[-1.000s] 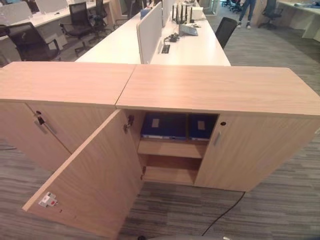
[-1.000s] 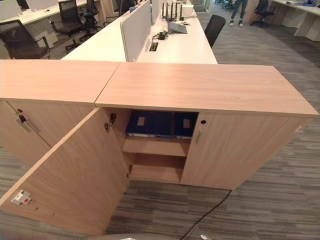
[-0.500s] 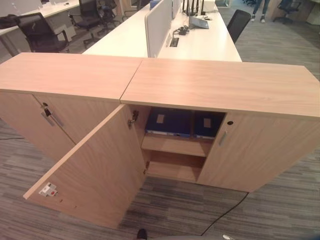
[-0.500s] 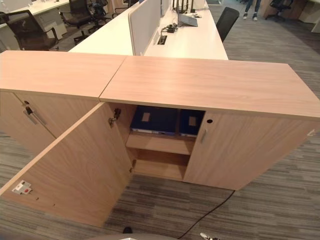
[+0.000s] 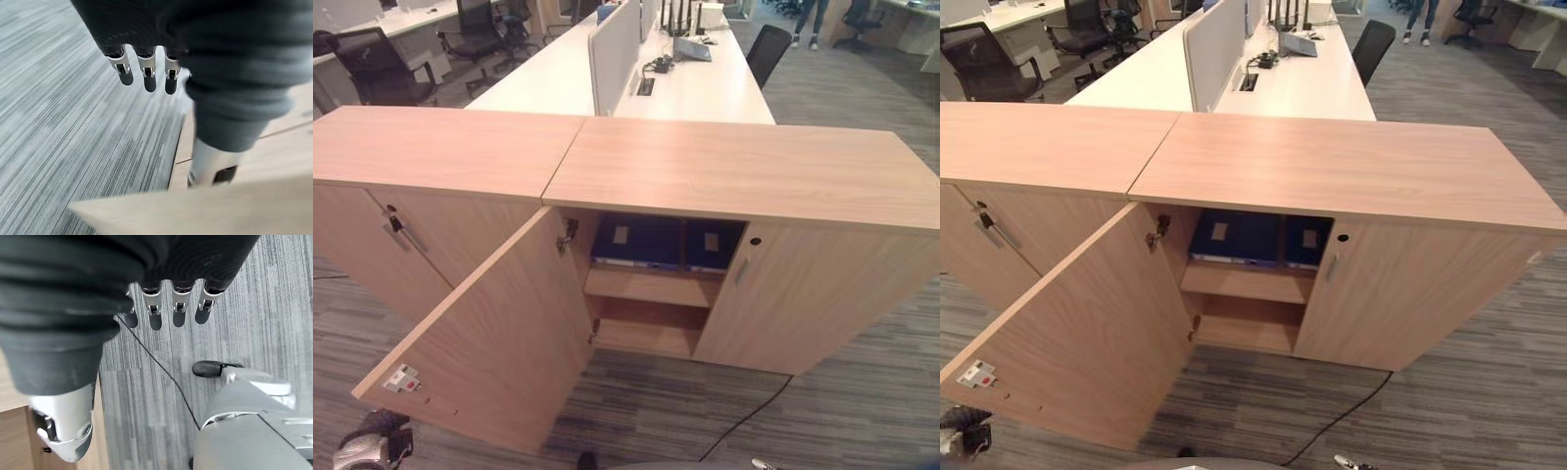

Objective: Put the empty folder in the office cabinet

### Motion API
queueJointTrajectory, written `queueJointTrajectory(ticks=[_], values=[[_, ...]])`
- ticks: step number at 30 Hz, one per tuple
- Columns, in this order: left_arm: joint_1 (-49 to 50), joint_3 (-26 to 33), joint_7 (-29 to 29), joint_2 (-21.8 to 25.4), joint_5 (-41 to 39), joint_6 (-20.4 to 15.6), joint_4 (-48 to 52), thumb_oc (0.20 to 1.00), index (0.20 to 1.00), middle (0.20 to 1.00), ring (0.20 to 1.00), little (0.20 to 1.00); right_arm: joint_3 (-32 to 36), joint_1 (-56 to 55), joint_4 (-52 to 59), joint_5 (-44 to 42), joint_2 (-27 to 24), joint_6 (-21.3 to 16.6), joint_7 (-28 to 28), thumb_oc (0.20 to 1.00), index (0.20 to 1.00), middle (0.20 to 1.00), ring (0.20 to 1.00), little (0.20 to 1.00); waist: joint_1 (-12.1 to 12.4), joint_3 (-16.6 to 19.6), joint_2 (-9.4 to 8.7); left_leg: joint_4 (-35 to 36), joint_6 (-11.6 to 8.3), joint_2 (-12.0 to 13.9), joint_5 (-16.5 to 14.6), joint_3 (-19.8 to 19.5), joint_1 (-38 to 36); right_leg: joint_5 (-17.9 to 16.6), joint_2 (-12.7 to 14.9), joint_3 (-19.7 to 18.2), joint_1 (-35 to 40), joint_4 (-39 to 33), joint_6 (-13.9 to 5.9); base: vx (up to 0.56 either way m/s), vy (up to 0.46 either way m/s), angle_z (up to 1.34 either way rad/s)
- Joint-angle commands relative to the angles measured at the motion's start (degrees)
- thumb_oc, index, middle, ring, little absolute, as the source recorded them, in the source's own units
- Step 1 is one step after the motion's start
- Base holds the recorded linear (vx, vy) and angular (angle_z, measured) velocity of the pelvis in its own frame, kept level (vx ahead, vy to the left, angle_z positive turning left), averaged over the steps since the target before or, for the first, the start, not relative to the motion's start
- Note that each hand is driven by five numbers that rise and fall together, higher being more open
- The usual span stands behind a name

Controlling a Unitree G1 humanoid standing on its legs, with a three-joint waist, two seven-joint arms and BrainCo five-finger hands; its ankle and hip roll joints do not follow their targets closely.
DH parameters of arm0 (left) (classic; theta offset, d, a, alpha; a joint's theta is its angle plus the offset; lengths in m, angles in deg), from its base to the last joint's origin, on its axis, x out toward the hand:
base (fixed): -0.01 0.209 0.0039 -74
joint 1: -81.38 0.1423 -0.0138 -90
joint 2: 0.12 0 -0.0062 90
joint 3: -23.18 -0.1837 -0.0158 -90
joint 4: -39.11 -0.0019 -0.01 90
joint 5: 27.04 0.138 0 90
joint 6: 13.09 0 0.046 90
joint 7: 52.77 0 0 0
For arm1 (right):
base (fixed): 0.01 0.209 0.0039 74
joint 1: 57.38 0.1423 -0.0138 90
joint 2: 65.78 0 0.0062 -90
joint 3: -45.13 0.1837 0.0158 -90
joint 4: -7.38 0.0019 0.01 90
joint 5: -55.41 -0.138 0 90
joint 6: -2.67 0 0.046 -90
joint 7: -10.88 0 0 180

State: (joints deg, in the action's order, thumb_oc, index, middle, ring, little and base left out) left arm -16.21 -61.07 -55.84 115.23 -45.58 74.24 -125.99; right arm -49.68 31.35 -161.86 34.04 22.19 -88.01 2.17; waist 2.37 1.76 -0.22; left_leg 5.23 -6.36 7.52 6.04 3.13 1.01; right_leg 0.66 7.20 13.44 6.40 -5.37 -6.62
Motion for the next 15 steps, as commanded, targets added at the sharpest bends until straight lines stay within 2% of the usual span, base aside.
queueJointTrajectory(ticks=[1,9,15], values=[[-7.7,-3.5,1.2,0.7,2.1,-2.6,2.4,1.000,1.000,1.000,1.000,1.000,-0.9,2.4,-0.7,-0.4,-0.7,-0.8,0.6,1.000,1.000,1.000,1.000,1.000,0.0,-0.1,2.44,-0.2,-1.03,2.5,-2.3,-1.5,-0.2,0.6,1.2,3.7,-1.6,0.4,-2.53,0.00,0.000,0.00],[-12.1,-8.3,2.6,-1.7,2.4,-3.4,13.1,1.000,1.000,1.000,1.000,1.000,-1.6,2.9,-0.5,0.4,-0.5,-0.8,0.7,1.000,1.000,1.000,1.000,1.000,-0.4,0.2,2.00,-0.2,-1.02,2.4,-2.3,-1.4,-0.2,0.5,1.1,3.6,-1.7,0.4,-2.54,0.00,-0.004,0.04],[-8.3,-12.4,1.9,-8.5,4.4,-4.3,37.3,1.000,1.000,1.000,1.000,1.000,-0.3,2.8,-1.0,0.6,0.8,-0.8,0.9,1.000,1.000,1.000,1.000,1.000,-0.2,0.1,1.67,-0.2,-1.05,2.2,-2.5,-1.9,0.1,0.7,1.2,4.2,-1.4,0.4,-2.47,-0.01,-0.003,0.04]])
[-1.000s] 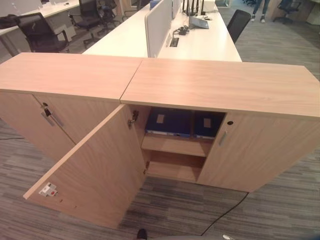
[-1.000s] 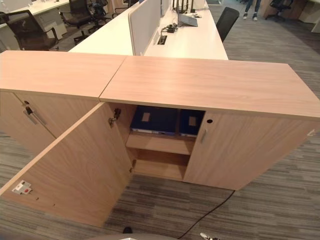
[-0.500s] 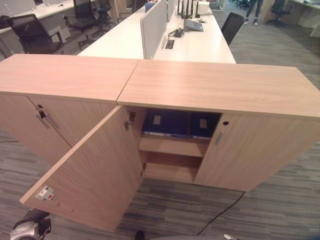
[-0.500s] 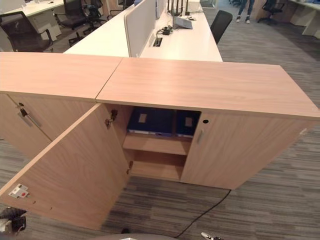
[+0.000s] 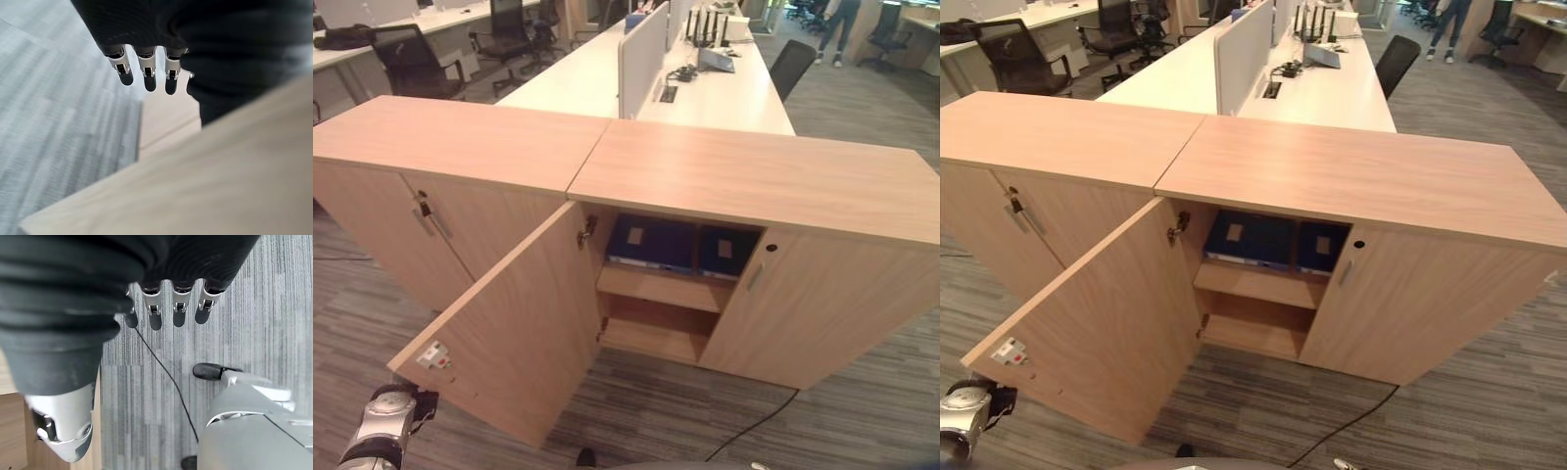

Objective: Put the empty folder in the office cabinet

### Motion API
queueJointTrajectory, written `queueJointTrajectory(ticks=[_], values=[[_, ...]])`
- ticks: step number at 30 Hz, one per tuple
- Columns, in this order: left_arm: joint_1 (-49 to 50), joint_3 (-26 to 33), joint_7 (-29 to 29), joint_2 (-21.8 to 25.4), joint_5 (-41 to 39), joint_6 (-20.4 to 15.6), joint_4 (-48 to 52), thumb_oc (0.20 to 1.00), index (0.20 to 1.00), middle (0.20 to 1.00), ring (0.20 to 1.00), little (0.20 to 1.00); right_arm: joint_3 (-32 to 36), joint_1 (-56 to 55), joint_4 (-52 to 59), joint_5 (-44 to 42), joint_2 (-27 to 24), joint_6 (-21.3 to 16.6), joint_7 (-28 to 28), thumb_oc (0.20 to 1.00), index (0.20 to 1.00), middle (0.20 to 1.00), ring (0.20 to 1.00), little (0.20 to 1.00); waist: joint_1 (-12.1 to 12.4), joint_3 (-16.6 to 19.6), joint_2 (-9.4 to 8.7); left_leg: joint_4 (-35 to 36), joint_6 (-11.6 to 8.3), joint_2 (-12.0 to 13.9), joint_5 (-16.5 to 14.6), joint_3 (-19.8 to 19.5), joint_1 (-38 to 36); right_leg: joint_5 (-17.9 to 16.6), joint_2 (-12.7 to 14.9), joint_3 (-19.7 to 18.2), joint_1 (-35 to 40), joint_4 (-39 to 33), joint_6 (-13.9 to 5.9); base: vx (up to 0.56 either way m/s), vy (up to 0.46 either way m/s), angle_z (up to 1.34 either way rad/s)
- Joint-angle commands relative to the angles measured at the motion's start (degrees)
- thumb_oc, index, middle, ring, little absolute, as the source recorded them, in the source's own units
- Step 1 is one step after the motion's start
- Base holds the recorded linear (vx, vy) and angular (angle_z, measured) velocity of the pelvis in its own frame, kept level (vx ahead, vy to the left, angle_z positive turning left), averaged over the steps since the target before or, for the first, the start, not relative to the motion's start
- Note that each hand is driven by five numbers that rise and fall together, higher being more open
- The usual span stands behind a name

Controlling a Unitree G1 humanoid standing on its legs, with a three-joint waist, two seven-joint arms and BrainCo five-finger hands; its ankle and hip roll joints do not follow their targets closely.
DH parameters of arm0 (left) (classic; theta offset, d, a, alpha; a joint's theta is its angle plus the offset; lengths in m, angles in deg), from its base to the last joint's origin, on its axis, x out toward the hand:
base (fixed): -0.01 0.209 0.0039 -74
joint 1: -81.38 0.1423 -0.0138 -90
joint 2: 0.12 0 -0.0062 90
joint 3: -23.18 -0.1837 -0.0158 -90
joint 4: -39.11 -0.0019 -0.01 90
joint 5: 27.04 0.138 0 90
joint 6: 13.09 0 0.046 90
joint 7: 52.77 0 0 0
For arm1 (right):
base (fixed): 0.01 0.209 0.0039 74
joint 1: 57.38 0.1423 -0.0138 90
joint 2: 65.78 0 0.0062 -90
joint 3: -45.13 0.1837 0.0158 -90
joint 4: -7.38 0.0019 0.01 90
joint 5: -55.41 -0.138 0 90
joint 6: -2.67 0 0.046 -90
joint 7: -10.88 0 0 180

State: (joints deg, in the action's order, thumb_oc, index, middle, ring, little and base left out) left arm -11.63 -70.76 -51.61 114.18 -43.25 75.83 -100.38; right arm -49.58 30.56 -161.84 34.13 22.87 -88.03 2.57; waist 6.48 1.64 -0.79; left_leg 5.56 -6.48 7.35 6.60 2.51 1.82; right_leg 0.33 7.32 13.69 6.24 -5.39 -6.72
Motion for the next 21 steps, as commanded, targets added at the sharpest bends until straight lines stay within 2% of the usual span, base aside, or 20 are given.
queueJointTrajectory(ticks=[1,3,5,7,8,9,13,17,21], values=[[-11.3,-3.3,-2.9,-8.7,2.6,-6.0,15.4,1.000,1.000,1.000,1.000,1.000,-0.1,3.5,-1.3,0.6,0.5,-0.7,0.6,1.000,1.000,1.000,1.000,1.000,-4.2,0.2,2.21,-0.6,-0.97,2.3,-3.1,-1.4,-0.7,1.1,1.1,4.2,-1.1,0.4,-2.34,-0.01,0.002,0.05],[-9.5,-4.6,-4.2,-10.4,2.2,-6.5,19.5,1.000,1.000,1.000,1.000,1.000,0.2,3.7,-1.6,0.6,0.6,-0.8,0.7,1.000,1.000,1.000,1.000,1.000,-4.1,0.2,2.18,-0.6,-0.95,2.2,-3.1,-1.6,-0.6,1.1,1.1,4.2,-1.1,0.4,-2.32,0.00,0.004,0.11],[-5.1,-8.8,-8.6,-14.4,-1.1,-6.5,28.8,1.000,1.000,1.000,1.000,1.000,0.7,4.3,-2.6,0.3,1.2,-1.0,1.1,1.000,1.000,1.000,1.000,1.000,-3.9,0.0,2.25,-0.6,-0.87,2.1,-3.2,-2.1,-0.3,1.1,1.1,4.6,-1.0,0.4,-2.23,-0.01,0.000,0.26],[-3.0,-13.0,-11.8,-16.4,-4.4,-6.0,34.3,1.000,1.000,1.000,1.000,1.000,0.5,4.7,-3.2,0.3,1.6,-1.0,1.4,1.000,1.000,1.000,1.000,1.000,-3.8,-0.1,2.30,-0.6,-0.78,2.1,-3.2,-2.3,-0.2,1.1,1.0,4.7,-1.0,0.4,-2.18,-0.01,-0.006,0.08],[-2.9,-13.0,-11.8,-16.4,-4.5,-6.0,34.4,1.000,1.000,1.000,1.000,1.000,0.5,4.7,-3.2,0.3,1.6,-1.1,1.4,1.000,1.000,1.000,1.000,1.000,-3.8,0.0,2.31,-0.6,-0.78,2.1,-3.2,-2.3,-0.2,1.1,1.0,4.7,-1.0,0.4,-2.18,0.00,0.000,0.00],[-1.6,-16.8,-14.4,-17.2,-7.6,-4.9,39.4,1.000,1.000,1.000,1.000,1.000,0.0,5.2,-3.6,0.2,2.2,-1.1,1.6,1.000,1.000,1.000,1.000,1.000,-3.7,-0.3,2.31,-0.6,-0.72,2.1,-3.2,-2.6,-0.1,1.2,0.9,4.8,-1.0,0.4,-2.09,-0.01,-0.020,-0.06],[0.2,-24.4,-18.9,-16.3,-11.1,-1.8,46.3,1.000,1.000,1.000,1.000,1.000,-5.6,6.0,-4.4,8.2,3.0,-0.2,1.8,1.000,1.000,1.000,1.000,1.000,-3.1,-0.7,2.20,-0.6,-0.76,2.4,-2.9,-3.7,0.7,1.4,0.4,5.4,-1.1,0.4,-1.84,-0.02,-0.041,-0.04],[1.4,-30.2,-23.3,-14.4,-10.4,0.9,50.0,1.000,1.000,1.000,1.000,1.000,-15.0,5.5,-5.3,22.7,4.1,1.6,-0.1,1.000,1.000,1.000,1.000,1.000,-1.9,-1.1,1.92,-0.6,-1.01,2.7,-2.5,-5.3,1.8,1.8,-0.3,6.4,-0.9,0.4,-1.50,-0.03,-0.049,0.08],[1.3,-30.7,-23.1,-13.9,-10.3,1.2,50.3,1.000,1.000,1.000,1.000,1.000,-16.7,4.6,-3.5,24.4,4.2,1.8,-0.1,1.000,1.000,1.000,1.000,1.000,-1.9,-1.1,1.93,-0.6,-1.29,3.0,-2.3,-6.2,2.3,2.2,-0.9,6.8,-1.1,0.4,-1.18,-0.01,-0.030,0.07]])
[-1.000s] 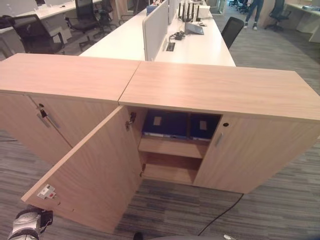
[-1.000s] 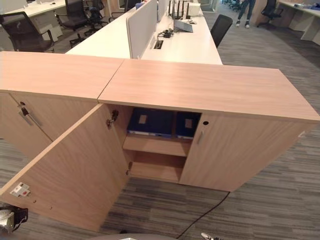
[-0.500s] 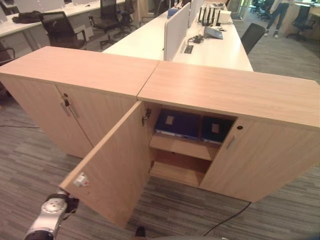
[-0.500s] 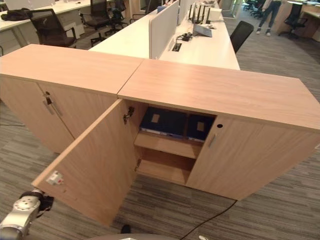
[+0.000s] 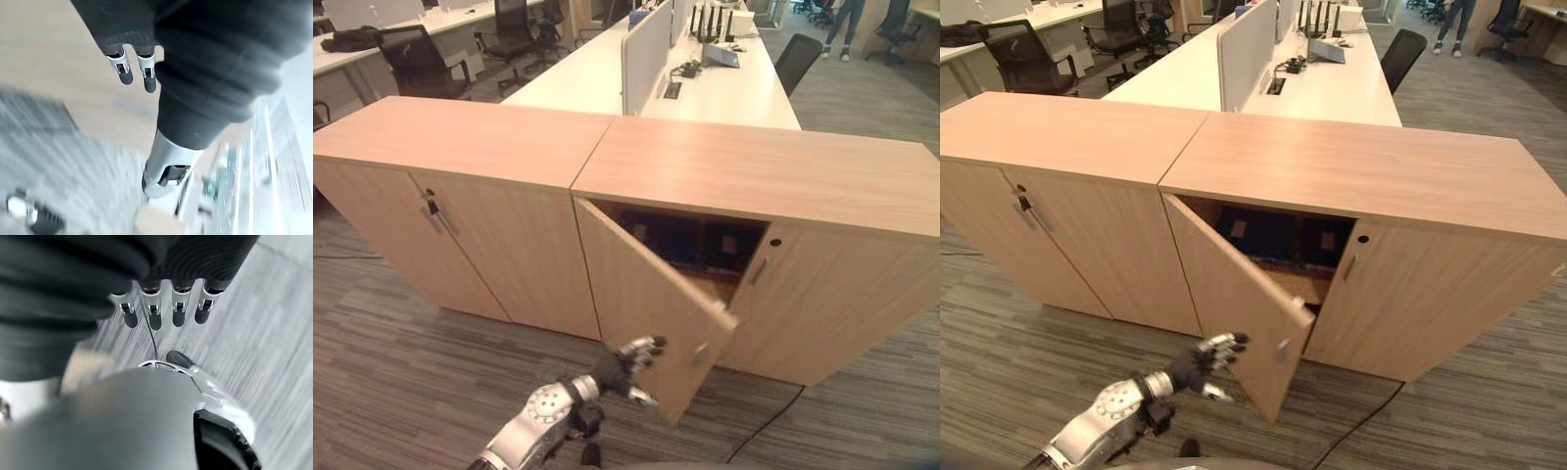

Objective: Put the empty folder in the office cabinet

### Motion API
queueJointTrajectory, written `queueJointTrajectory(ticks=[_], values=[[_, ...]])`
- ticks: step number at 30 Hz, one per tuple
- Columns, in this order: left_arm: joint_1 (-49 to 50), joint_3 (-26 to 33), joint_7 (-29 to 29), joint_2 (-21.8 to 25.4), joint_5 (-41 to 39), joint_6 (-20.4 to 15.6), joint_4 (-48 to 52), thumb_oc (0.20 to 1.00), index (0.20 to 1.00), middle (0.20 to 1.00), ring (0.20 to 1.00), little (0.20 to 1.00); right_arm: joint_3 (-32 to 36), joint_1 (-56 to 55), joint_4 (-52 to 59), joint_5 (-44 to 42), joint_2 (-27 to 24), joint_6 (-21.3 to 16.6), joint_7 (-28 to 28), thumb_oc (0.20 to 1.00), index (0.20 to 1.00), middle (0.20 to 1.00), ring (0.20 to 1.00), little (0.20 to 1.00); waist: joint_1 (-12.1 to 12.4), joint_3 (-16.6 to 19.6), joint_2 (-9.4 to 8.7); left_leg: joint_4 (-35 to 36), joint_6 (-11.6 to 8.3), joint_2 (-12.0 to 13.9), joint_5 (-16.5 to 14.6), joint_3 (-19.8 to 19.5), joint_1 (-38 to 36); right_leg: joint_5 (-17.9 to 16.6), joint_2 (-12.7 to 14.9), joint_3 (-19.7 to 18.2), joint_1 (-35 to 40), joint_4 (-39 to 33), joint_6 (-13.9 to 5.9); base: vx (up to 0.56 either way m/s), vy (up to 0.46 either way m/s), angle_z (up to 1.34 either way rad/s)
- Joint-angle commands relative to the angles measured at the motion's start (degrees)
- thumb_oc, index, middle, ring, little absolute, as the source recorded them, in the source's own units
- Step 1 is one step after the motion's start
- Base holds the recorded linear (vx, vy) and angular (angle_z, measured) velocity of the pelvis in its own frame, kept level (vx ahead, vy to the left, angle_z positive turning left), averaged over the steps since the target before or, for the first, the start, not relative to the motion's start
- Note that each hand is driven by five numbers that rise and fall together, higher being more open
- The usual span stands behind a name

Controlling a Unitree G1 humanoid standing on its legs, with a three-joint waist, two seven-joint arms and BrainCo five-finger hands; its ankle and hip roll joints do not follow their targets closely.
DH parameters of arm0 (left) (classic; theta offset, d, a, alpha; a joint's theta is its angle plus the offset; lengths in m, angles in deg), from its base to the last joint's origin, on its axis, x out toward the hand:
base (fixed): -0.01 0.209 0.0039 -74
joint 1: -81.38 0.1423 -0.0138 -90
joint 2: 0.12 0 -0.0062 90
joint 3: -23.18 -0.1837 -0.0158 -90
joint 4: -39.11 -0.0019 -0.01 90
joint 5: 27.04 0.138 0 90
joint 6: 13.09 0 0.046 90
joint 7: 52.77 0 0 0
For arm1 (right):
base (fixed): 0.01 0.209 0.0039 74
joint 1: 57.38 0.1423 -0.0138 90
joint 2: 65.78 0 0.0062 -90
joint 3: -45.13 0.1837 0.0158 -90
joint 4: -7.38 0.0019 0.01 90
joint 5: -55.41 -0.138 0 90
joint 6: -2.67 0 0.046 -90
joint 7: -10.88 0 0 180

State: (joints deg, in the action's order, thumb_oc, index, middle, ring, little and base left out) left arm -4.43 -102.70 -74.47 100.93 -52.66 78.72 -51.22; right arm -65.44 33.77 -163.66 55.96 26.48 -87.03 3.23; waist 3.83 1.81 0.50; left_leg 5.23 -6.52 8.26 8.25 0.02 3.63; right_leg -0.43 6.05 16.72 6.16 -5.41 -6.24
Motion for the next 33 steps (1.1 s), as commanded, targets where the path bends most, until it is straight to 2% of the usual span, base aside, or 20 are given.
queueJointTrajectory(ticks=[1,16,25,33], values=[[-5.9,1.4,0.1,-0.5,-0.9,-1.8,1.4,1.000,1.000,1.000,1.000,1.000,-1.0,1.3,-1.4,2.6,0.6,0.7,-0.6,1.000,1.000,1.000,1.000,1.000,0.8,-1.3,0.66,-0.2,-1.35,2.2,-3.8,-3.8,0.6,3.1,0.2,3.7,-1.0,0.4,-1.58,-0.01,-0.024,0.06],[-4.0,2.4,2.8,-1.1,-2.1,-2.2,1.6,1.000,1.000,1.000,1.000,1.000,-1.8,1.0,1.1,2.4,-0.5,0.7,0.4,1.000,1.000,1.000,1.000,1.000,1.5,-0.7,1.69,-0.2,-2.74,3.2,-2.7,-6.6,2.0,4.7,-1.9,5.1,-0.3,0.4,-0.29,-0.01,-0.024,0.11],[-2.0,3.2,4.5,-0.4,-1.0,-2.3,-1.0,1.000,1.000,1.000,1.000,1.000,-2.1,0.6,2.8,2.4,-2.6,0.0,1.3,1.000,1.000,1.000,1.000,1.000,2.6,-1.4,3.15,-0.2,-4.69,5.2,-0.7,-9.2,3.7,6.0,-4.8,6.7,-0.3,0.4,1.47,-0.02,-0.066,0.09],[-1.7,2.8,5.5,-0.2,-1.8,-2.3,-2.2,1.000,1.000,1.000,1.000,1.000,-4.8,1.8,4.1,2.6,-1.4,-0.2,2.0,1.000,1.000,1.000,1.000,1.000,2.9,-2.0,3.93,-0.2,-5.44,6.4,0.2,-8.7,3.5,6.6,-6.4,6.1,-0.3,0.4,2.58,-0.03,-0.073,0.05]])
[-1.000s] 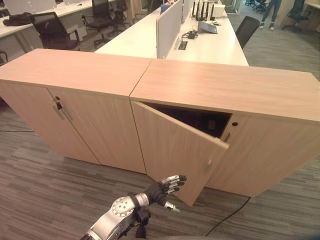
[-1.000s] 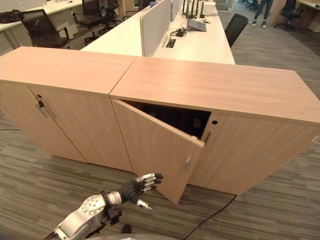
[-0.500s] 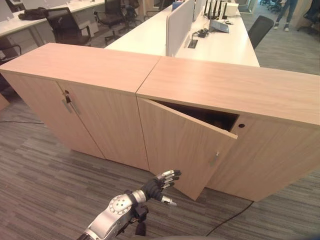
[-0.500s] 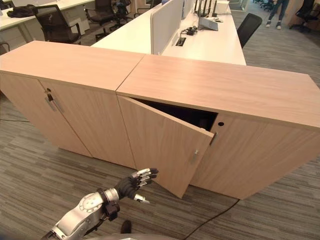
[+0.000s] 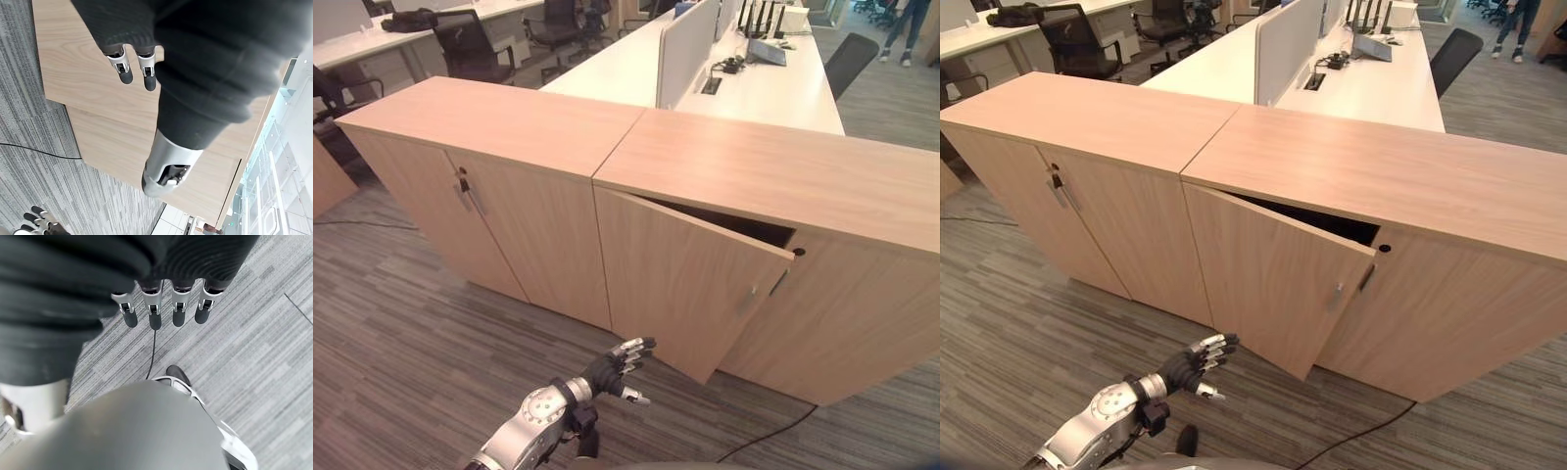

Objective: Put the empty folder in the office cabinet

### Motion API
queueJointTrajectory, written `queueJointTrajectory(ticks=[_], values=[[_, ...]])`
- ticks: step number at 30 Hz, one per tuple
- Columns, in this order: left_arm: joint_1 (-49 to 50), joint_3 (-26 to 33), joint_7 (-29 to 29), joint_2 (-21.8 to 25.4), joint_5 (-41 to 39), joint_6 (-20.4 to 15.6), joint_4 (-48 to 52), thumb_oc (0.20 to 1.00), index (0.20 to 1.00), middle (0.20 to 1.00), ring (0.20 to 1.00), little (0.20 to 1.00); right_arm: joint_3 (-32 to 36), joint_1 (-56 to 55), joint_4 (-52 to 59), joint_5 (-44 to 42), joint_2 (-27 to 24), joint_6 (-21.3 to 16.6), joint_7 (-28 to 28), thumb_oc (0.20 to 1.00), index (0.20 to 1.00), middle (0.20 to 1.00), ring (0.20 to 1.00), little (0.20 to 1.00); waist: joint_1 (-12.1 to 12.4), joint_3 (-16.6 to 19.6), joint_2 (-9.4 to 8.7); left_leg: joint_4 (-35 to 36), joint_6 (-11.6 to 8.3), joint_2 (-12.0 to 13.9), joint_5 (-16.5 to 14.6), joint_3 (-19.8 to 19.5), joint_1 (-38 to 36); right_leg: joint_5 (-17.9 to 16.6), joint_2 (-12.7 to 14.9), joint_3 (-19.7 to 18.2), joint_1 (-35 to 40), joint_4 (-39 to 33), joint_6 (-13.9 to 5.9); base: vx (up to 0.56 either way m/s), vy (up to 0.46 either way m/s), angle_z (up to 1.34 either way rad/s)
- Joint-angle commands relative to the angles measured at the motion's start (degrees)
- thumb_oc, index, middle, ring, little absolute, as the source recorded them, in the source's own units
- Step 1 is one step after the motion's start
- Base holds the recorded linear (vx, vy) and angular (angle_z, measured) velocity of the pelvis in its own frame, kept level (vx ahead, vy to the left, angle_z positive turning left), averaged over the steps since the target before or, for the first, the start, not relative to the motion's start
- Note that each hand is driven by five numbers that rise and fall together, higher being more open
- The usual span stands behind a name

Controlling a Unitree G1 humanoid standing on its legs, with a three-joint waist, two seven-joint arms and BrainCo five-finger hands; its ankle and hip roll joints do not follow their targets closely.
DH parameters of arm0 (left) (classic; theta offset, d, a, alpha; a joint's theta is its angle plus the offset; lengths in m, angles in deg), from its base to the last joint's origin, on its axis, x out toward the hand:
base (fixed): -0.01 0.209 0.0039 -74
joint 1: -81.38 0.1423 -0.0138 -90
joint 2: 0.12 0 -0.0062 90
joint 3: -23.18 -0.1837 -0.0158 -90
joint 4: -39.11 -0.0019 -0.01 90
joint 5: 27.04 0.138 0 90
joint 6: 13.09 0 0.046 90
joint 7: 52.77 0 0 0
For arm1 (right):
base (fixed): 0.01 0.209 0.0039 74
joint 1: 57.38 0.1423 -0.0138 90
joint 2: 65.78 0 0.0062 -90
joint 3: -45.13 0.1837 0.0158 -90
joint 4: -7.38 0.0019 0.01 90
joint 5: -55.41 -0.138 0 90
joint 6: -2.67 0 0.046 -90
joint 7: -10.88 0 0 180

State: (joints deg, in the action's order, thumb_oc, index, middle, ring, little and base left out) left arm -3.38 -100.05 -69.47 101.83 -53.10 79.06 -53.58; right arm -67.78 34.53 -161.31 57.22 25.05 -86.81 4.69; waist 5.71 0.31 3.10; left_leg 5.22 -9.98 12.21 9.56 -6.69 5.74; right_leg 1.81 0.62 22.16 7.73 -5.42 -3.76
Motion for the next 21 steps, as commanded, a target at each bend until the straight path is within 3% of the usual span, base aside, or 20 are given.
queueJointTrajectory(ticks=[1,9,15,17,18,21], values=[[-3.3,-0.1,0.9,-1.2,-1.5,-2.7,0.3,1.000,1.000,1.000,1.000,1.000,-3.0,1.1,2.1,1.4,0.3,-0.4,0.7,1.000,1.000,1.000,1.000,1.000,0.7,-0.5,1.49,-0.2,-2.05,2.7,-0.9,-1.7,1.1,4.5,-1.3,0.4,-1.7,0.4,0.30,-0.01,-0.060,-0.04],[-6.3,-1.5,2.5,-2.8,-1.5,-3.2,-1.2,1.000,1.000,1.000,1.000,1.000,-4.1,1.2,3.0,0.9,0.8,-0.6,1.0,1.000,1.000,1.000,1.000,1.000,-0.2,-1.2,2.03,-0.2,-2.47,3.2,0.1,0.3,1.0,4.7,-1.9,0.6,-1.4,0.4,0.90,-0.02,-0.044,-0.01],[-5.8,-0.3,4.3,-4.6,-3.1,-3.5,-6.8,1.000,1.000,1.000,1.000,1.000,-4.4,1.5,3.6,0.8,0.6,-0.5,1.1,1.000,1.000,1.000,1.000,1.000,-0.4,-3.5,1.51,-2.4,-1.95,3.3,1.1,4.2,2.3,4.6,-1.7,1.8,-0.9,0.4,1.62,-0.05,-0.033,0.05],[-4.3,1.8,5.3,-6.1,-7.0,-3.6,-10.9,1.000,1.000,1.000,1.000,1.000,-5.0,2.0,3.6,0.9,0.7,-0.2,1.0,1.000,1.000,1.000,1.000,1.000,-0.3,-5.1,-0.06,-9.7,0.13,2.7,-2.7,6.1,4.3,3.6,-0.7,1.9,-1.6,0.4,2.21,-0.14,-0.070,0.06],[-3.3,4.0,6.2,-7.3,-9.7,-3.5,-15.0,1.000,1.000,1.000,1.000,1.000,-5.2,2.1,3.5,0.6,0.7,-0.2,0.9,1.000,1.000,1.000,1.000,1.000,0.2,-5.6,-1.28,-14.5,0.87,0.9,-6.1,6.0,5.1,3.1,0.2,1.9,-2.0,0.4,2.46,-0.11,-0.058,0.05],[-2.0,8.1,8.3,-11.0,-12.2,-2.9,-26.0,1.000,1.000,1.000,1.000,1.000,-4.9,1.8,3.6,0.0,0.8,0.1,0.7,1.000,1.000,1.000,1.000,1.000,0.3,-5.9,-2.90,-22.3,2.97,-2.5,-11.6,5.7,5.9,2.2,1.5,1.5,-2.7,0.4,2.22,-0.03,-0.001,0.16]])
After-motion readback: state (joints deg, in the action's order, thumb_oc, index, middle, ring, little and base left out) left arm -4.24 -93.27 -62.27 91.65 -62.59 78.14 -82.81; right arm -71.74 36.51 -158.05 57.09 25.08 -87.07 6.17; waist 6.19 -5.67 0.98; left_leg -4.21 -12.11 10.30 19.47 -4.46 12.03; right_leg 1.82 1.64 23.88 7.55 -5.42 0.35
